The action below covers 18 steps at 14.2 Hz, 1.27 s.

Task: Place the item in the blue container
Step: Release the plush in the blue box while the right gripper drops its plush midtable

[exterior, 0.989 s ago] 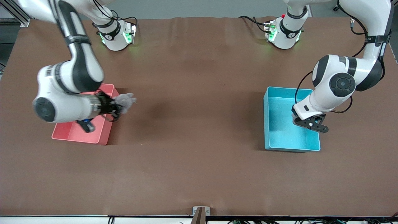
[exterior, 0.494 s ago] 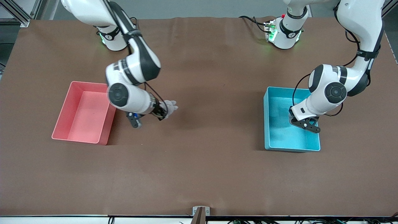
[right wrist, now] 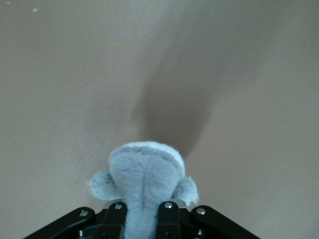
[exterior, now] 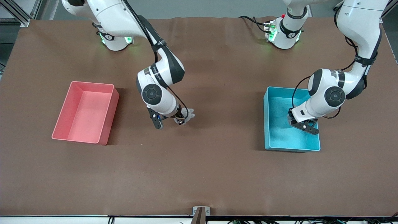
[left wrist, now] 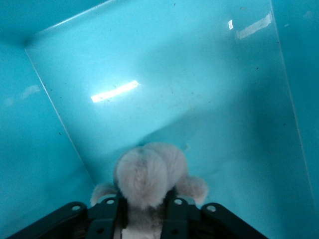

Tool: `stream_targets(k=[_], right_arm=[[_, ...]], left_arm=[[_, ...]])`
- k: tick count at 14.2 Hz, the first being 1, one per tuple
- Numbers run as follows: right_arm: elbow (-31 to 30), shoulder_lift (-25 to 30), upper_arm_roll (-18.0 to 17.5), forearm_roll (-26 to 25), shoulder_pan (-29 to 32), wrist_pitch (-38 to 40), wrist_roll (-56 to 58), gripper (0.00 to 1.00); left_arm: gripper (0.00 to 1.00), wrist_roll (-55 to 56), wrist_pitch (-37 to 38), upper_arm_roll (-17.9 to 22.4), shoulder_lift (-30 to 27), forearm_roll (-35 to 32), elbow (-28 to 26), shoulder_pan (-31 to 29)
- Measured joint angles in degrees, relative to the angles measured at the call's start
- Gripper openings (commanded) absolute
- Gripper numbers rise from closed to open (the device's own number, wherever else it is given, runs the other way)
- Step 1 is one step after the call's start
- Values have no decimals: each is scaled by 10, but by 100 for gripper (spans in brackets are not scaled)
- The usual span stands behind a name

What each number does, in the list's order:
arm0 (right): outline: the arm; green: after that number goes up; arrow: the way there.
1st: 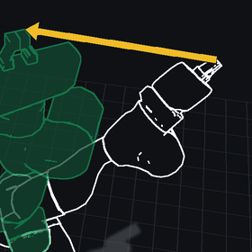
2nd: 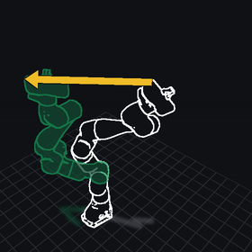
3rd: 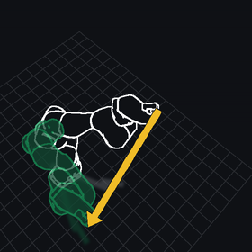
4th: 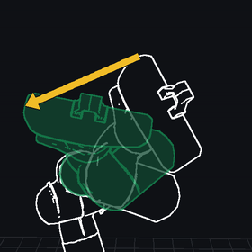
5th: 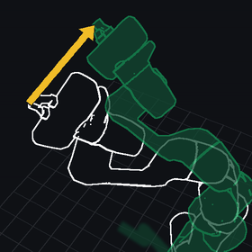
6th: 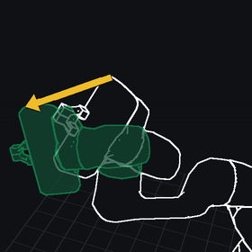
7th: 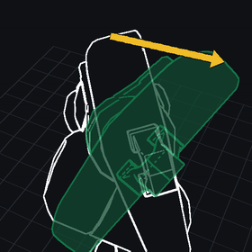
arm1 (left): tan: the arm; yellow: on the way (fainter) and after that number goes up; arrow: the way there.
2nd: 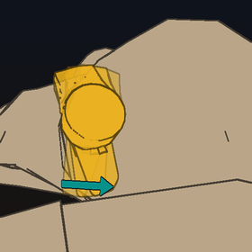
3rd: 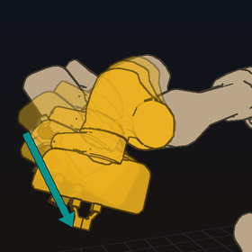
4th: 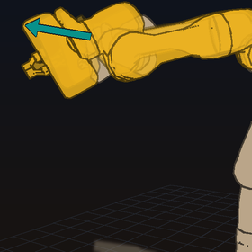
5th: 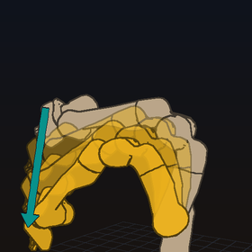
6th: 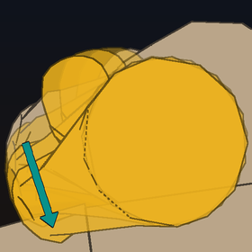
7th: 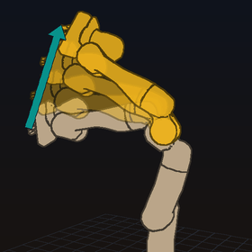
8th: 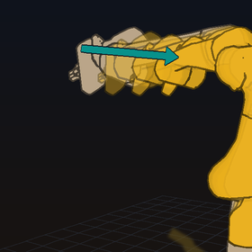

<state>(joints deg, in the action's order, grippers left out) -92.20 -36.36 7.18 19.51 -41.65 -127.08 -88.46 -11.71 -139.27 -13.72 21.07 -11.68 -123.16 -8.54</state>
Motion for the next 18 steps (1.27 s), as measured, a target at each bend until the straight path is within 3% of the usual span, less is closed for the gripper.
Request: stream_targets(k=[6,8,10,14,18], right_arm=[[7,-38,0,0,-24,-60,-29,2],[10,-47,0,0,-29,-72,-47,32],[11,-52,0,0,-33,-81,-56,100],[21,-53,1,-20,-34,-81,-36,100],[57,-52,12,-52,-30,-1,73,100]], left_arm=[[100,-1,30,-19,-31,0,7,0],[100,0,78,-34,-52,0,28,0],[100,3,145,-54,-70,4,68,0],[100,70,240,-101,-80,62,144,1],[100,211,248,-166,-75,69,162,7]])
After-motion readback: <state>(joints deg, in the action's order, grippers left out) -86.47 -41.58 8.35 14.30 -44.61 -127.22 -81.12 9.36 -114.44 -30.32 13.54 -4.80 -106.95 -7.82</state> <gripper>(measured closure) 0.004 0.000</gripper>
